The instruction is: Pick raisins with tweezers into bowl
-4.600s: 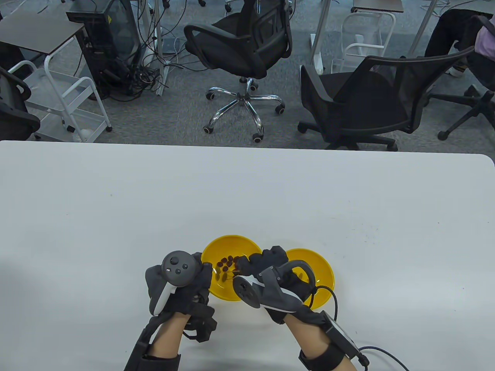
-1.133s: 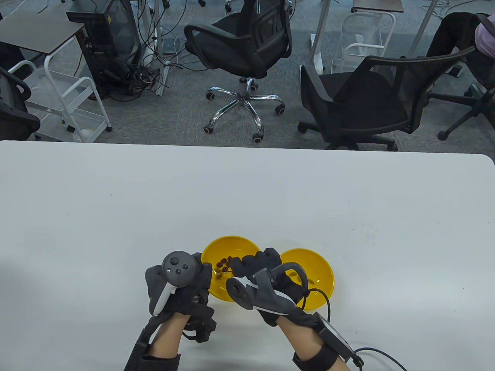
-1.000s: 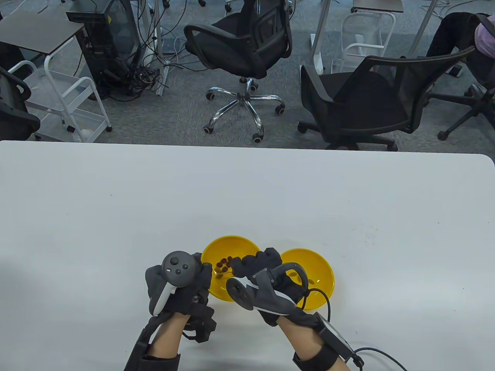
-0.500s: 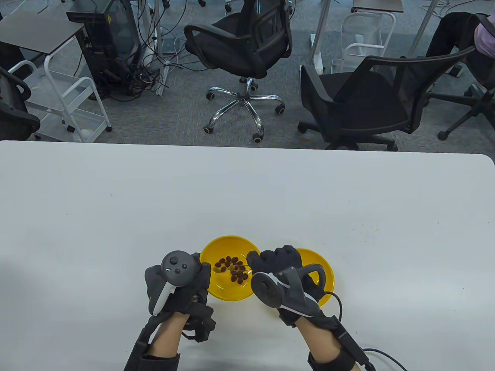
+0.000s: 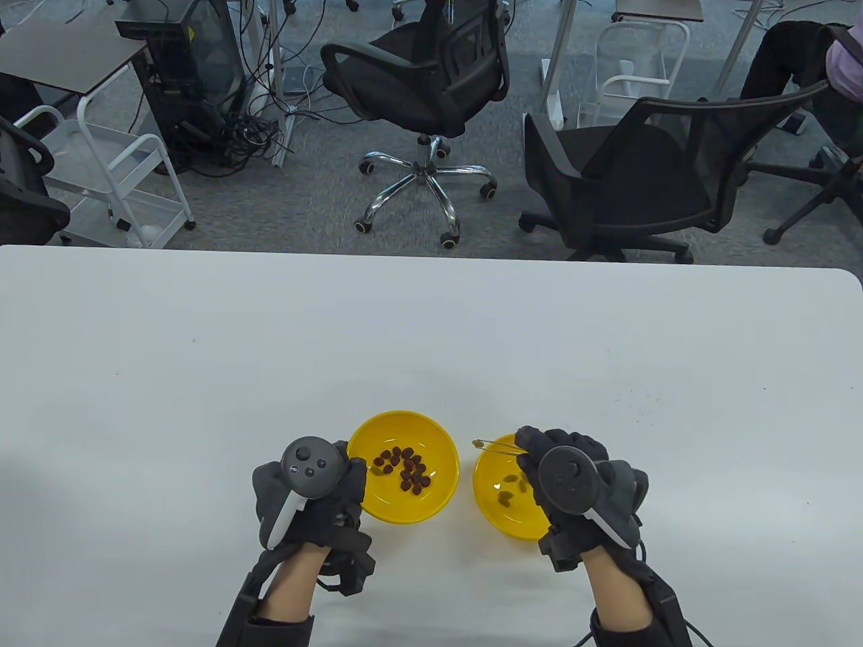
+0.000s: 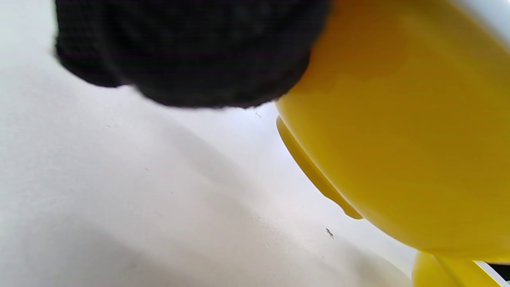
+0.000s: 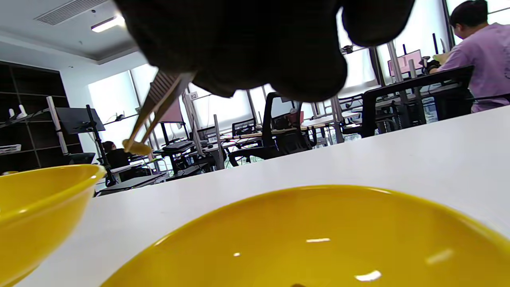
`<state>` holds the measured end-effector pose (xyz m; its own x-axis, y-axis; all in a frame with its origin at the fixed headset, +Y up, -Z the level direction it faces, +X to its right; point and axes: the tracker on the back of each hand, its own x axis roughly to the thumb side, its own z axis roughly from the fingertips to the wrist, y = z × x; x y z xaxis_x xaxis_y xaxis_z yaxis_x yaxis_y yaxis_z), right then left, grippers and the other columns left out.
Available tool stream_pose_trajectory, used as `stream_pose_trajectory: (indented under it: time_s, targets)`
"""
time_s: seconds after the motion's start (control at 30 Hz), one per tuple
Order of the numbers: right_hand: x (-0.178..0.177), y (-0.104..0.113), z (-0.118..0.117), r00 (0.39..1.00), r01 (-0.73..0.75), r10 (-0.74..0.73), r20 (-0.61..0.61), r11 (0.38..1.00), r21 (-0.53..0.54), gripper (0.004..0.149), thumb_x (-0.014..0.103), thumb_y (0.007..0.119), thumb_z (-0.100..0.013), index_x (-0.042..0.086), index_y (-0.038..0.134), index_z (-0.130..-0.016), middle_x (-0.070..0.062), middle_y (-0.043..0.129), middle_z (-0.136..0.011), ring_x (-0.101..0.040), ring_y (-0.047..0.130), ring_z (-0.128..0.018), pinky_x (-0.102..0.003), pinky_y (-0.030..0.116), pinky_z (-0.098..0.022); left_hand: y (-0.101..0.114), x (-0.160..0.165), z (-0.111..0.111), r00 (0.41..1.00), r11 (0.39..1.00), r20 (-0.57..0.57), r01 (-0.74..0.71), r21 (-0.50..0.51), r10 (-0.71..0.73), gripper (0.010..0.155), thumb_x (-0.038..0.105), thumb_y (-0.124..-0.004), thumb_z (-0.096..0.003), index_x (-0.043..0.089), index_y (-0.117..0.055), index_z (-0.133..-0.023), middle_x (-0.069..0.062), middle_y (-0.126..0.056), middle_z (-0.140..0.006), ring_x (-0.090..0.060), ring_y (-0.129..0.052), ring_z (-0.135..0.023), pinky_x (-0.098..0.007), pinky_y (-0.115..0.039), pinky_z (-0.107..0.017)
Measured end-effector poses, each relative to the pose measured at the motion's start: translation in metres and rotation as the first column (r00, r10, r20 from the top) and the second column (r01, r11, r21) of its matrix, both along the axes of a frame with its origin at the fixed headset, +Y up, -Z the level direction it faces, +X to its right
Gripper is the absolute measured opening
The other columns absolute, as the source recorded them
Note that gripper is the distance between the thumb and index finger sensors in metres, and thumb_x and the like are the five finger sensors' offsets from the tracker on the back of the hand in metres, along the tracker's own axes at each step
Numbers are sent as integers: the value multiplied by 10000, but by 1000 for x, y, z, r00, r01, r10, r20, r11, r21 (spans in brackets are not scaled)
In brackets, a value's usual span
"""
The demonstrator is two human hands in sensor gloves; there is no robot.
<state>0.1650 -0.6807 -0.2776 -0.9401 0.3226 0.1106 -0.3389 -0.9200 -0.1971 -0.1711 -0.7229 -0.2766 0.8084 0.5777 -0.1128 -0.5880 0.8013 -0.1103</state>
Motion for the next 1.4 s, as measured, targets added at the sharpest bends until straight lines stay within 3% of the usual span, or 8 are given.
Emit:
stream_pose_trajectory:
  time_s: [0.43, 0.73, 1.13, 1.3, 1.4]
  targets:
    - [31, -27, -10, 998, -8, 18, 65, 987, -158, 460, 310, 816, -398, 133, 925, -808, -38, 909, -652, -203, 953, -516, -573, 649, -616, 0, -1, 1, 1000, 1000, -7, 4, 1, -4, 520, 314, -586, -557, -33, -610, -943, -39, -999, -411, -23, -999, -81, -357, -909, -307]
    - [33, -30, -10, 996, -15, 29, 82, 987, -161, 473, 311, 817, -402, 124, 911, -826, -43, 903, -661, -206, 951, -521, -572, 647, -615, 1, -1, 1, 1000, 1000, -11, 8, 1, -8, 519, 314, -585, -557, -31, -610, -943, -38, -999, -412, -23, -999, -81, -357, -909, -307]
    - [12, -12, -1, 999, 54, -54, 1, 998, -43, 475, 323, 805, -410, 129, 898, -833, -37, 898, -667, -199, 953, -522, -568, 655, -607, 1, -2, 1, 1000, 1000, -8, 0, 9, 0, 519, 316, -585, -557, -29, -610, -943, -36, -999, -411, -21, -999, -81, -355, -910, -308]
    - [-22, 7, 4, 990, 95, -97, -102, 995, -19, 475, 324, 807, -412, 128, 898, -834, -38, 899, -666, -199, 954, -521, -569, 655, -607, 0, -2, 1, 1000, 1000, 0, 2, 7, -2, 519, 315, -586, -557, -31, -611, -943, -38, -999, -410, -23, -999, -81, -356, -909, -308]
    - [-52, 17, 7, 985, 27, -25, -171, 1000, 10, 473, 326, 811, -409, 137, 902, -833, -33, 902, -668, -196, 957, -522, -568, 657, -608, 0, -1, 1, 1000, 1000, 7, 3, 6, -3, 519, 316, -585, -557, -29, -612, -942, -37, -999, -410, -23, -999, -81, -356, -910, -308]
